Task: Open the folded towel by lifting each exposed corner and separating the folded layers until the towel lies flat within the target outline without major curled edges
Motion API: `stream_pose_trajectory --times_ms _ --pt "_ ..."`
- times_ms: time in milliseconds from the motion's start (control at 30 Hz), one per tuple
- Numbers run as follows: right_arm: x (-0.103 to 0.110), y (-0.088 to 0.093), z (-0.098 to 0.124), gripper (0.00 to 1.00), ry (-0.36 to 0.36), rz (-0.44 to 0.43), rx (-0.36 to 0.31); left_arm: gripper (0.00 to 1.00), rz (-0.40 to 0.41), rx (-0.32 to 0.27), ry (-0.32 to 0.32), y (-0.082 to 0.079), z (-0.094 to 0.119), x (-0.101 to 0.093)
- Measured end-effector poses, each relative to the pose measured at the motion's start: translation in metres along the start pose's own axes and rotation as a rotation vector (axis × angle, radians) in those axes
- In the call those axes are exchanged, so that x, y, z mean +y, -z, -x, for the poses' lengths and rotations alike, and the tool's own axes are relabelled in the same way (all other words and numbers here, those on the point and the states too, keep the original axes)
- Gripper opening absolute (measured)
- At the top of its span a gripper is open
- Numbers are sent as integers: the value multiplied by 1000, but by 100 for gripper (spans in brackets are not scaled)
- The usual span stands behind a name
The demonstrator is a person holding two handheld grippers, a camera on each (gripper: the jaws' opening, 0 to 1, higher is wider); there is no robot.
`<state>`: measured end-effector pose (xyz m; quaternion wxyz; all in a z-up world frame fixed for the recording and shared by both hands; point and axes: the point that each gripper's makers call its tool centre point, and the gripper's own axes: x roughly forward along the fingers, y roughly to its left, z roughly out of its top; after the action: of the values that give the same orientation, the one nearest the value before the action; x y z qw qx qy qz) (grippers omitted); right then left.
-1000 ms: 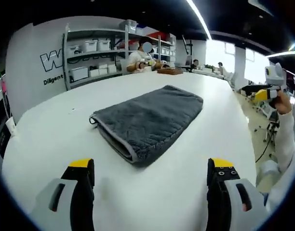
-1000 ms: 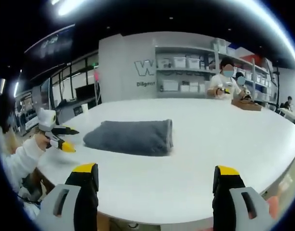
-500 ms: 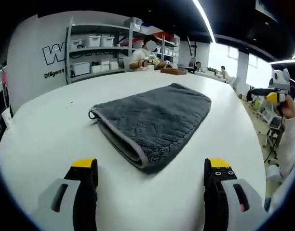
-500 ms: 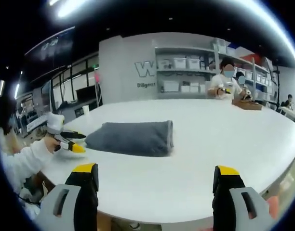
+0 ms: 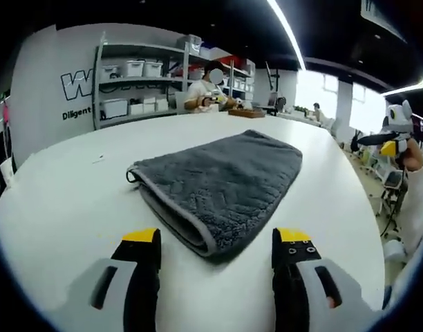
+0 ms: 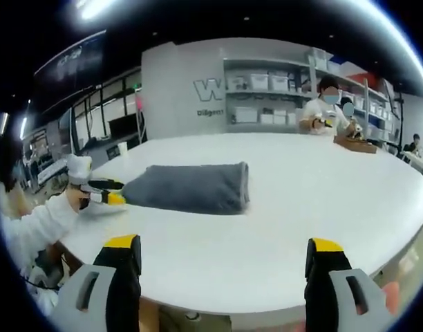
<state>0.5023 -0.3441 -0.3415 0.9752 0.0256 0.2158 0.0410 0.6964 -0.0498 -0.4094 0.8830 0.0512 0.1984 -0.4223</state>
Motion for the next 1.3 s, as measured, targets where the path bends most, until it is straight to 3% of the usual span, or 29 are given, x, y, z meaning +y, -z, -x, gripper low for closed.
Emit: stream_pose_trajectory --times_ms 300,600,967,1300 --pt "-1 1 0 99 -5 -6 3 29 -4 7 1 1 -1 3" --pt "-2 0 1 99 -7 -18 -1 16 6 15 -13 2 0 7" --pt "-2 0 3 99 -12 -23 -4 11 -31 59 -46 4 0 14" --pt "-4 0 8 99 -20 -28 -9 10 -125 149 -150 2 9 47"
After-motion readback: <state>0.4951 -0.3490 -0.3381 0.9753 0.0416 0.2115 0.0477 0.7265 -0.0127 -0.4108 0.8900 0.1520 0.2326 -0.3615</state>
